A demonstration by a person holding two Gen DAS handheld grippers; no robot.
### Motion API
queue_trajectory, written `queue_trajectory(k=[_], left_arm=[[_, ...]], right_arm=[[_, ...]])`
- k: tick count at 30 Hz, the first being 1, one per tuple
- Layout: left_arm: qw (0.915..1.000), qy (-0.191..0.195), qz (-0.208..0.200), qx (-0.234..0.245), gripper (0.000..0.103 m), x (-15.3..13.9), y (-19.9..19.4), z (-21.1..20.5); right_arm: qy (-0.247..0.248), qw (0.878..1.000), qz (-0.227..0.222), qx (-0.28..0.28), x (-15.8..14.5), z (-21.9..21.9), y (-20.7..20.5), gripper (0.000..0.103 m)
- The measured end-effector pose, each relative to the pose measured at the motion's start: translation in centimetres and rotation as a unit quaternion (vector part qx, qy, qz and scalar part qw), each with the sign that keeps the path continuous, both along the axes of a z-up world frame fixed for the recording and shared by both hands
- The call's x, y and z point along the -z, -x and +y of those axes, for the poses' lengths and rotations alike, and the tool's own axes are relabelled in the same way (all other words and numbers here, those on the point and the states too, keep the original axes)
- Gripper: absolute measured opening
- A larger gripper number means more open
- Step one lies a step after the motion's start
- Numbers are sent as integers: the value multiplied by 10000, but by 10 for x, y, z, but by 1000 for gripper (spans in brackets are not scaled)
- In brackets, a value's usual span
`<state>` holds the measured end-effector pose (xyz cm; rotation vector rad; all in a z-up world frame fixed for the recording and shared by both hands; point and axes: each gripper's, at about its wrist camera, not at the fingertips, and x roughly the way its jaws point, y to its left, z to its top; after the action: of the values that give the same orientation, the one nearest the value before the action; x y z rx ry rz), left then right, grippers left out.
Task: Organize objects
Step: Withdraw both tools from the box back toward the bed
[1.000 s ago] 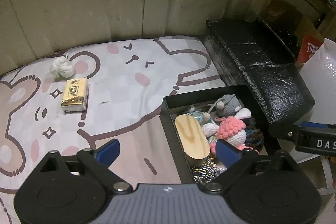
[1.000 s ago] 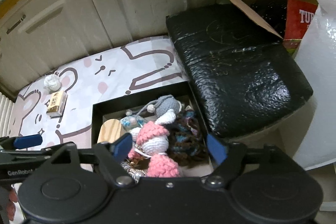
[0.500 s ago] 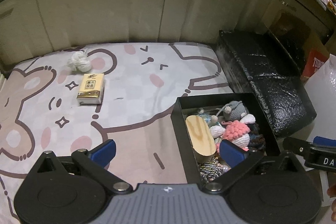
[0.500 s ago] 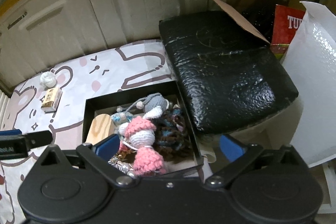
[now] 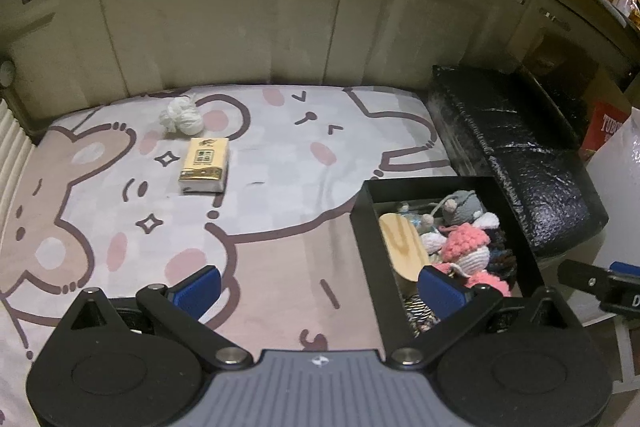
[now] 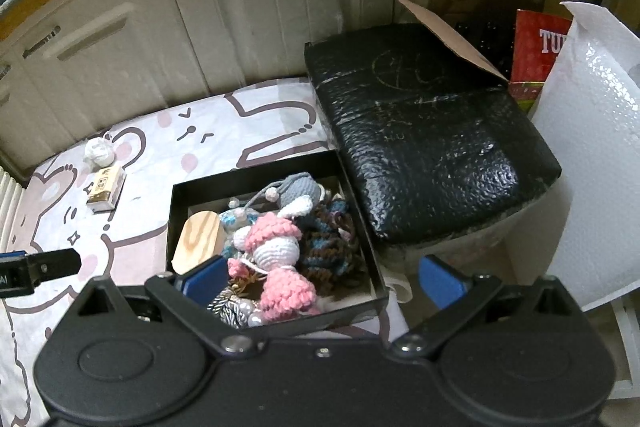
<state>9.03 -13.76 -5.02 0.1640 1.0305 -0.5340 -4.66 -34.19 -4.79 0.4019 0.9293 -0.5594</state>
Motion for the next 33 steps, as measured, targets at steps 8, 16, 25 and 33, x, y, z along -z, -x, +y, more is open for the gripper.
queue_trajectory(k=[8, 16, 25, 33], left_arm=[[9996, -21, -224, -193, 103, -11, 3, 35], [9974, 15, -323, -639, 103, -21, -6, 90], [9925, 24, -523, -1107, 103, -30, -19, 142], [9865, 86, -862, -1389, 103, -31, -38, 177]], right_arm=[[-84, 9998, -184, -82, -5, 20, -5, 103], [-83, 9984, -392, -411, -18, 57, -27, 103], [-54, 9945, -565, -876, -27, 100, -59, 103], [-13, 9893, -771, -1242, -25, 135, -98, 103]])
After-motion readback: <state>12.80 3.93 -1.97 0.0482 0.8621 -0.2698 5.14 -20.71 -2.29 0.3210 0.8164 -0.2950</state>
